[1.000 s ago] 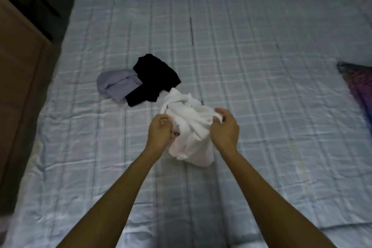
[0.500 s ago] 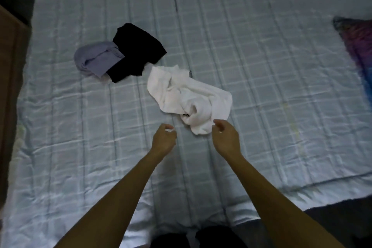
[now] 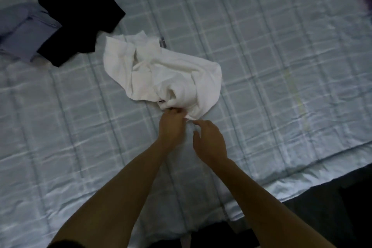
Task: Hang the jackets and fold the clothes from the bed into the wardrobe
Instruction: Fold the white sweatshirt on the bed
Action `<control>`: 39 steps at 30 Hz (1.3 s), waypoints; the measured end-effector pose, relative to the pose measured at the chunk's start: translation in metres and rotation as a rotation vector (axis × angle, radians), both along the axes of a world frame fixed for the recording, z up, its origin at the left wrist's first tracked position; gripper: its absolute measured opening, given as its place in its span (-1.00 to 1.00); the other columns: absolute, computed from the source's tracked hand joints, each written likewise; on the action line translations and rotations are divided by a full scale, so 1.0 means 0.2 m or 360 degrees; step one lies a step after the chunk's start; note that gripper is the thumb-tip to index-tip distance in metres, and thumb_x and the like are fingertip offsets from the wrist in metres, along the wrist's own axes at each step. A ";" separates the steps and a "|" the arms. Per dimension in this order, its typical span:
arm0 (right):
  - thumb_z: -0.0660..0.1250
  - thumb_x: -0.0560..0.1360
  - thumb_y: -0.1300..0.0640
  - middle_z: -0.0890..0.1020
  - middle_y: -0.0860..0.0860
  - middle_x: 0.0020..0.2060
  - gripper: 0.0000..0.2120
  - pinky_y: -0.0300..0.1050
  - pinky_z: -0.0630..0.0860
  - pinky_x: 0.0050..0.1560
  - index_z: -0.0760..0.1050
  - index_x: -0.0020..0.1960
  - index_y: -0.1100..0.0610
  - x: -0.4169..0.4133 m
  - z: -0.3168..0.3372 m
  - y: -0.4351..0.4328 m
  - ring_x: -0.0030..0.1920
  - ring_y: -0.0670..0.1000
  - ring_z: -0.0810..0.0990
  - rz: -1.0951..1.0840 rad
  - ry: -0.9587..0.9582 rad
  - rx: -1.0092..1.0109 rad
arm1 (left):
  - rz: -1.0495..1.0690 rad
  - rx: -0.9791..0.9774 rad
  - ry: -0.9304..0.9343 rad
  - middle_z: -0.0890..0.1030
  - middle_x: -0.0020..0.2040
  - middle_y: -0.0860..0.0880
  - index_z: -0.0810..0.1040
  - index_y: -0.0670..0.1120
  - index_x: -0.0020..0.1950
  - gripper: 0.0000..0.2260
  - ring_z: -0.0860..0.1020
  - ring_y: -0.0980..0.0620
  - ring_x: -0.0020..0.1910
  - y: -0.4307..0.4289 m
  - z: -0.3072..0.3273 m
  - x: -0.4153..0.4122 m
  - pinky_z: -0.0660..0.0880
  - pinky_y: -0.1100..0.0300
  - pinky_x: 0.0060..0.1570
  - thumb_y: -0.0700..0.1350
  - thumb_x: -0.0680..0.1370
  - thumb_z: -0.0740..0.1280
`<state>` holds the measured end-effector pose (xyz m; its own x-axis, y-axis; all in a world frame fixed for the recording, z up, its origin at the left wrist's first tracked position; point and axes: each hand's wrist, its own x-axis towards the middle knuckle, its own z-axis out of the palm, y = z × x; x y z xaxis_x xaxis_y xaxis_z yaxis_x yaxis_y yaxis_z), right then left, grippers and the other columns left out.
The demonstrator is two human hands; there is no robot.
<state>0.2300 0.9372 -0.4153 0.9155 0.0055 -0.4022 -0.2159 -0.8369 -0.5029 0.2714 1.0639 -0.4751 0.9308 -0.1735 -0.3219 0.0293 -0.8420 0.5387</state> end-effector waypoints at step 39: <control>0.37 0.47 -0.04 0.58 -0.13 -0.27 -0.90 -0.16 0.46 -0.18 0.58 -0.13 -0.03 0.10 2.59 0.17 -0.25 -0.18 0.51 0.0235 -0.1383 0.0876 | 0.0796 -0.0420 -0.1593 0.53 -0.40 -0.03 0.56 -0.13 -0.28 -0.80 0.43 0.13 -0.41 0.61 2.68 -0.32 0.31 0.13 -0.39 -0.07 0.52 0.36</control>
